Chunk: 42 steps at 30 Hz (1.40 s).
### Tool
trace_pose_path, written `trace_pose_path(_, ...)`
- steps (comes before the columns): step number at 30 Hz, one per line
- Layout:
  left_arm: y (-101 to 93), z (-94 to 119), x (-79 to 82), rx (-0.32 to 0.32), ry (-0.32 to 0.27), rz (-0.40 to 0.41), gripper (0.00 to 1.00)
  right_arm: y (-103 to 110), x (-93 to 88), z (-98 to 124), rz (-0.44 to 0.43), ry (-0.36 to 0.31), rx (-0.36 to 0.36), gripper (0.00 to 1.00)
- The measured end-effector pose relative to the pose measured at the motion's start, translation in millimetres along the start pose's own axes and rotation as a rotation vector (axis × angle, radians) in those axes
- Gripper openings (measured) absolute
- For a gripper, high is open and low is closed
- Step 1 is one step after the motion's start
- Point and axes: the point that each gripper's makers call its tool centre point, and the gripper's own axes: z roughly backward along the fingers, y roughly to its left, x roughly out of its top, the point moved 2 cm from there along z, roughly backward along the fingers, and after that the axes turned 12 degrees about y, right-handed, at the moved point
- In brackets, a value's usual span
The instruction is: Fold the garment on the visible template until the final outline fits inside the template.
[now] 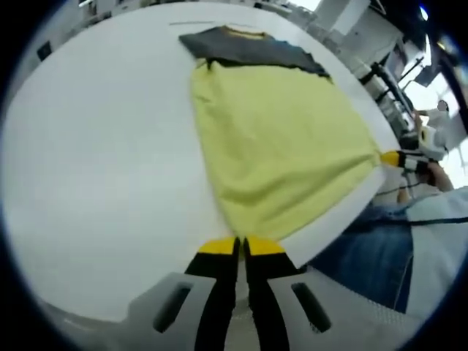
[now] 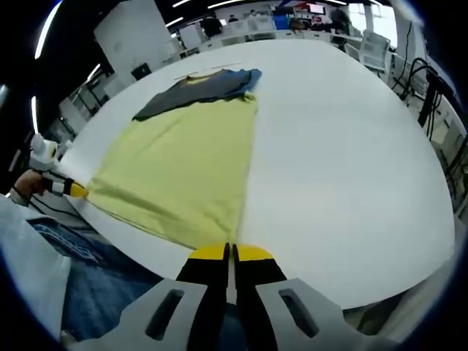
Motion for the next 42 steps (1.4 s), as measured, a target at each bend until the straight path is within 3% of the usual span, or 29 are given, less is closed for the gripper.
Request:
trace_pose_path(28,2.0,30.1,10.8,-0.011,-0.010,-0.048,0.00,4.8,9.6,17.6,0.047,0.058,0.053,0.02)
trace_pose_path(42,-1.4,28.2,0.9,-0.033,0.037,-0.057,0.00,7.4,1.5,23.1,0.074,0.106,0.063,0.02)
